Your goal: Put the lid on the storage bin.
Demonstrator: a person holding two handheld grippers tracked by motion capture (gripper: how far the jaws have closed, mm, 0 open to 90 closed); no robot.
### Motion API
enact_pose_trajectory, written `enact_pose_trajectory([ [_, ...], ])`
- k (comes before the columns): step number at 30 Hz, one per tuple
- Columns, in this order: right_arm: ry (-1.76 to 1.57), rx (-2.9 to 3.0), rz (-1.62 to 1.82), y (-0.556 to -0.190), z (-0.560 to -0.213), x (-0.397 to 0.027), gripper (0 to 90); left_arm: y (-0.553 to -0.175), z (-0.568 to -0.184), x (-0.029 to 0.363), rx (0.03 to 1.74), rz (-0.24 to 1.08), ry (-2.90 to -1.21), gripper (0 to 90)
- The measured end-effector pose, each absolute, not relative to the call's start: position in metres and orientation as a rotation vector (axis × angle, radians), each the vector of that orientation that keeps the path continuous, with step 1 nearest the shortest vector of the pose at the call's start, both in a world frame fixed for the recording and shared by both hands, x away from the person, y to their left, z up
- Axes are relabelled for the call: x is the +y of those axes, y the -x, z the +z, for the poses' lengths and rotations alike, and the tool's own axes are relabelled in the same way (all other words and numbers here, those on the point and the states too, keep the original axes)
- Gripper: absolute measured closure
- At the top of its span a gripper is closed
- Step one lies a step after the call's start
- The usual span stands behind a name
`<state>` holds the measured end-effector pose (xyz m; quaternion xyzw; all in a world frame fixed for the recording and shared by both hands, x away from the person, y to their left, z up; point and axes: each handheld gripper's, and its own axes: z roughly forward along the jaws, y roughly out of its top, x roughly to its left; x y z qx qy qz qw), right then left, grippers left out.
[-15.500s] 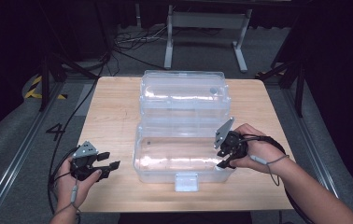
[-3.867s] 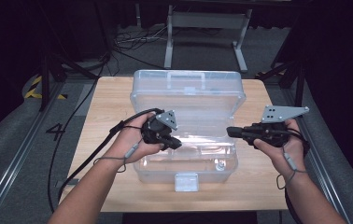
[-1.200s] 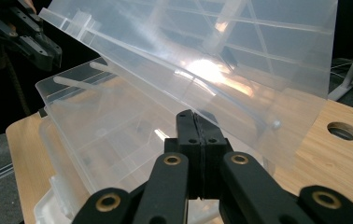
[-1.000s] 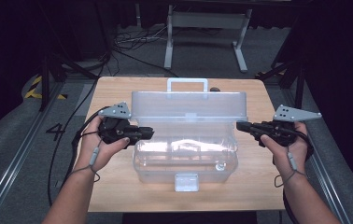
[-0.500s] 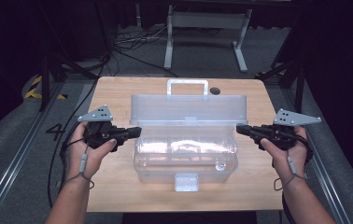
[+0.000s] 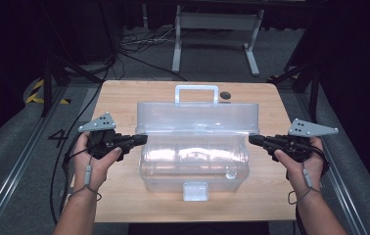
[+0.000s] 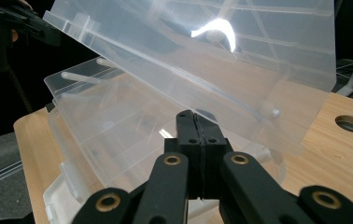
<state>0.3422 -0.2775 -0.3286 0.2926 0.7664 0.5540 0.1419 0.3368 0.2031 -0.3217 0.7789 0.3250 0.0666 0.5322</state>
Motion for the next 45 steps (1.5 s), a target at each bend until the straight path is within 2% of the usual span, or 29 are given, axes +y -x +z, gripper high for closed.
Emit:
enact_pose_trajectory([
  [17, -0.833, 2.258, 1.584, -0.336, -0.335, -0.277, 90.0, -0.329, -0.326, 0.200, 0.774, 0.199, -1.938, 89.5],
  [45, -0.833, 2.407, 1.469, -0.327, -0.346, -0.278, 90.0, -0.321, -0.335, 0.195, 0.760, 0.114, -2.097, 88.4],
])
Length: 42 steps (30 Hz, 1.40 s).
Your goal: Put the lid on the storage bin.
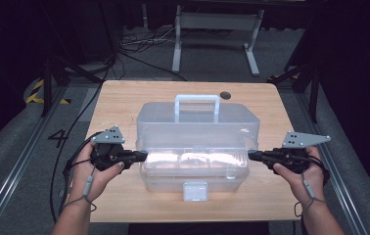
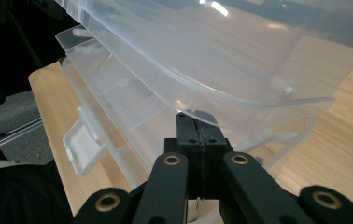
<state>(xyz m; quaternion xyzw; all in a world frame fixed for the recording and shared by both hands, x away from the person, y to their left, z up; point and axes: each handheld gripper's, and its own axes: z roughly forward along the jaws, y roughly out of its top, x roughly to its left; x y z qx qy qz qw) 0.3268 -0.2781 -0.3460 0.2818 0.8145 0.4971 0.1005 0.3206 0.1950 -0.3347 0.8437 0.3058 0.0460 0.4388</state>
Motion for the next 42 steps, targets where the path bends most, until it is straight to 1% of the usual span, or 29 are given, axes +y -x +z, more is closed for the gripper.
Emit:
enact_pose_trajectory([
  [12, -0.798, 2.479, 1.396, -0.325, -0.348, -0.277, 90.0, -0.319, -0.337, 0.194, 0.752, 0.082, -2.149, 89.1],
  [31, -0.808, 2.578, 1.302, -0.325, -0.355, -0.280, 90.0, -0.316, -0.343, 0.192, 0.732, -0.003, -2.239, 87.4],
  [42, -0.805, 2.638, 1.234, -0.325, -0.358, -0.279, 90.0, -0.314, -0.345, 0.191, 0.715, -0.031, -2.301, 87.1],
])
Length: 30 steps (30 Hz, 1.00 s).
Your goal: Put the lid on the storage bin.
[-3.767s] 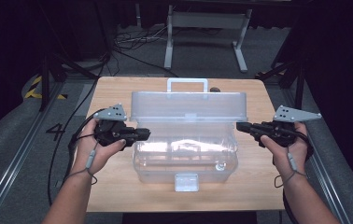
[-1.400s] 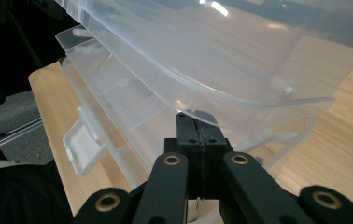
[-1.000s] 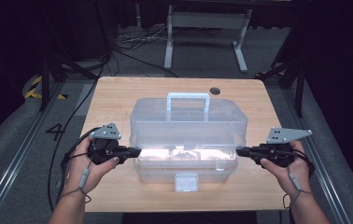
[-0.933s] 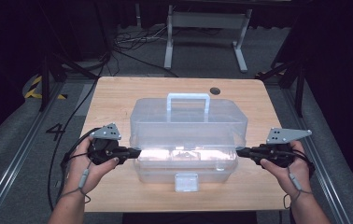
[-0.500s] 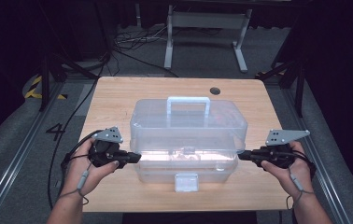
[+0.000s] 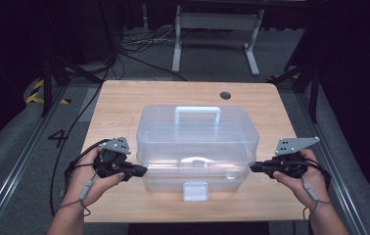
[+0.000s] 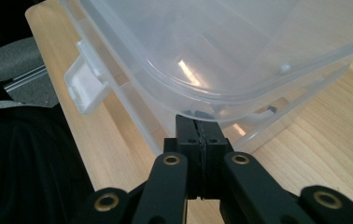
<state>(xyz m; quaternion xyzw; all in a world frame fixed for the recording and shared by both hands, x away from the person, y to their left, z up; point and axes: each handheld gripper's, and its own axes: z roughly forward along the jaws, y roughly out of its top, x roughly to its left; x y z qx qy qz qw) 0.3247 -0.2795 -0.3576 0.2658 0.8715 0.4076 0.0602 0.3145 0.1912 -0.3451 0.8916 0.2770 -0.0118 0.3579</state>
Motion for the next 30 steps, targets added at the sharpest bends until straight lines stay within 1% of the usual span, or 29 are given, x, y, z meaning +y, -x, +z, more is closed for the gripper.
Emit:
enact_pose_trajectory([
  [15, -0.805, 2.696, 1.162, -0.325, -0.364, -0.278, 90.0, -0.314, -0.350, 0.187, 0.691, -0.070, -2.388, 86.7],
  [30, -0.808, 2.764, 1.049, -0.325, -0.369, -0.274, 90.0, -0.316, -0.357, 0.185, 0.683, -0.154, -2.415, 86.8],
])
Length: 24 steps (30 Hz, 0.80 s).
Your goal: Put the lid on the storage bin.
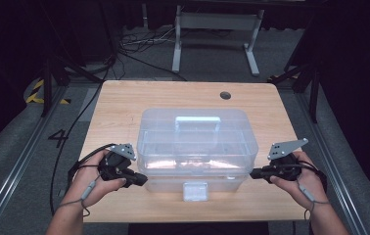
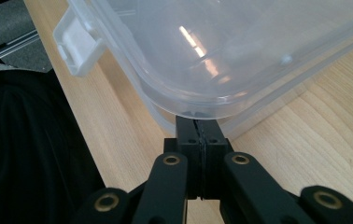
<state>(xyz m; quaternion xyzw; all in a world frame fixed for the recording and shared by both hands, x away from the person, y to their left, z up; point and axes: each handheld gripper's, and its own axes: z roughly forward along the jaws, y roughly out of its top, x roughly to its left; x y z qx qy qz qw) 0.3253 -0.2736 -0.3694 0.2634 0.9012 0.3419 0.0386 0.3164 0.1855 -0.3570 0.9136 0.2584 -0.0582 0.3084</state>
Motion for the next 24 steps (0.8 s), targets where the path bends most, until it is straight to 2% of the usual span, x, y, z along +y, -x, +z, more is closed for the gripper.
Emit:
enact_pose_trajectory([
  [24, -0.822, 2.828, 0.940, -0.3267, -0.3755, -0.2723, 90.0, -0.3180, -0.3614, 0.1834, 0.683, -0.178, -2.440, 86.4],
])
